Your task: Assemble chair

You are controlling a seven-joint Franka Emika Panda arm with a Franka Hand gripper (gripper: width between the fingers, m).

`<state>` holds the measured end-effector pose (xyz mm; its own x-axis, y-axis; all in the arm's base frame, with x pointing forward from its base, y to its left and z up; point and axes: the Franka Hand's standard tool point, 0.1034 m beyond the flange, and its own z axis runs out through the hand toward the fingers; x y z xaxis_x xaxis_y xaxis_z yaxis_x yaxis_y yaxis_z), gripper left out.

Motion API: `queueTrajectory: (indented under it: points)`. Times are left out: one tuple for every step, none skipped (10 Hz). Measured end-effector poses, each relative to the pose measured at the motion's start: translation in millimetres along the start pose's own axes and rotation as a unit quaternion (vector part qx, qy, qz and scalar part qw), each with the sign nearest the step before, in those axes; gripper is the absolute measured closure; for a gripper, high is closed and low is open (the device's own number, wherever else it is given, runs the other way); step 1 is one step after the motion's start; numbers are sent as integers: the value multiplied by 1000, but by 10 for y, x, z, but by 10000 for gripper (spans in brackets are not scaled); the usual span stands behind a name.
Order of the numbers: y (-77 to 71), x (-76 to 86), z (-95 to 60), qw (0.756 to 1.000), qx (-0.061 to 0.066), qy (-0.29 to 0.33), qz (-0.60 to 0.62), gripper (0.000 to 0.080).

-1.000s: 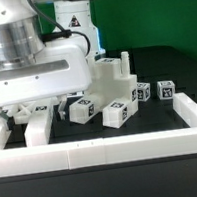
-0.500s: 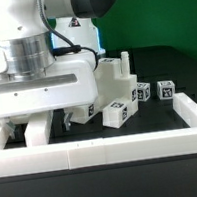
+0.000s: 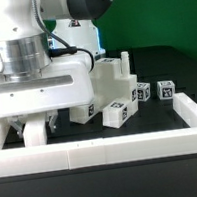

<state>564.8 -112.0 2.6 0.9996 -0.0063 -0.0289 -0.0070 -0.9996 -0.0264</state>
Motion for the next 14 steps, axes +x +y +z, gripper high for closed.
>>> queueTrajectory:
  points:
    - [-2,0,0,1000,0,0,0,515]
    - [0,1,-4,1000,0,0,0,515]
    - [7,11,-49,1000,2,-1,0,515]
    - [-7,34,-146,1000,6,1,0,515]
    - [-34,50,-289,1000,13,-1,0,515]
    - [-41,53,-472,1000,21,-4,0,515]
    - [-26,60,-632,1000,27,-4,2,515]
    - [-49,57,-791,999,35,-7,3,515]
    - [-79,75,-948,999,39,0,2,515]
    - [-111,85,-990,999,38,7,-1,515]
    - [-107,87,-924,999,37,3,-3,515]
    - [-106,91,-905,999,37,2,4,515]
    - [-106,92,-907,999,37,2,5,515]
    - [-109,88,-899,998,38,0,44,515]
